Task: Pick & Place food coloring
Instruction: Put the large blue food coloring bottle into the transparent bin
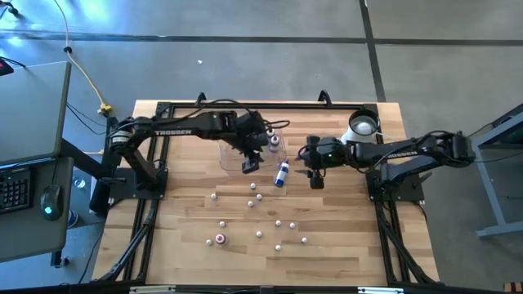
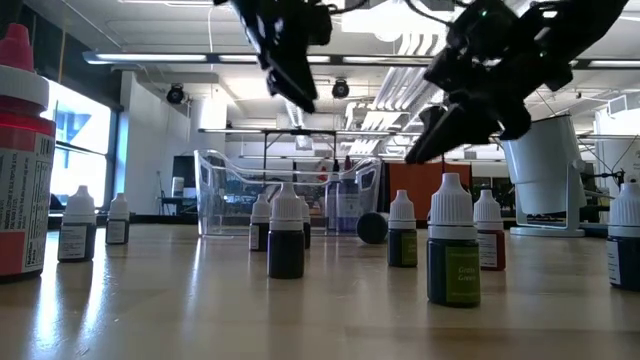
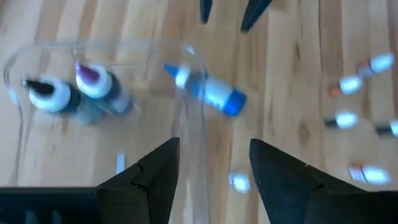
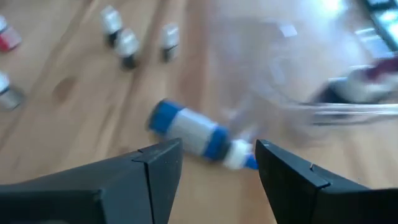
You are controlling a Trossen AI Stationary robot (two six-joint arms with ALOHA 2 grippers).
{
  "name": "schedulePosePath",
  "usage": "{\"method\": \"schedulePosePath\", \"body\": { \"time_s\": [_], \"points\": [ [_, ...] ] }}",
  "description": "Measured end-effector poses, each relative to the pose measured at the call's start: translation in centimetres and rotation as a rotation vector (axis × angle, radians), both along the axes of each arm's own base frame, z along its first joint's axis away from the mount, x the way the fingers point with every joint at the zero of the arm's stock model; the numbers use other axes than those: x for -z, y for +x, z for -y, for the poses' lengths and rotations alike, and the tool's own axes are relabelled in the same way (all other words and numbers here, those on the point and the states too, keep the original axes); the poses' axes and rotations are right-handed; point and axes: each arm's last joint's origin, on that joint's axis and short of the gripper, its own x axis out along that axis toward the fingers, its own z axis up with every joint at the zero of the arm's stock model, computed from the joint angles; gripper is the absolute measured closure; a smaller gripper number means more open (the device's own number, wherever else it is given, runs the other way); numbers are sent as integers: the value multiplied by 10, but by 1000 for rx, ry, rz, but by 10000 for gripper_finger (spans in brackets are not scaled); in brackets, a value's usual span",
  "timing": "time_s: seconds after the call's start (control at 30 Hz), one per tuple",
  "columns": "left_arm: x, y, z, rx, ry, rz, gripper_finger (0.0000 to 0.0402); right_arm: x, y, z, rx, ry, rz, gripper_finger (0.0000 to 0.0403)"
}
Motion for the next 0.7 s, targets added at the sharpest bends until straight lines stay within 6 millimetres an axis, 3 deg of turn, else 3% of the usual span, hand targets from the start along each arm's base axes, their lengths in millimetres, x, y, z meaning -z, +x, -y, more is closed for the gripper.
{"method": "schedulePosePath", "body": {
  "time_s": [0.23,0.7],
  "points": [
    [-46,-19,4,-11,55,-102,209,24,22,3,-100,-110,25,206],
    [-106,-39,2,-33,270,-86,209,56,36,8,-64,-37,2,206]
  ]
}}
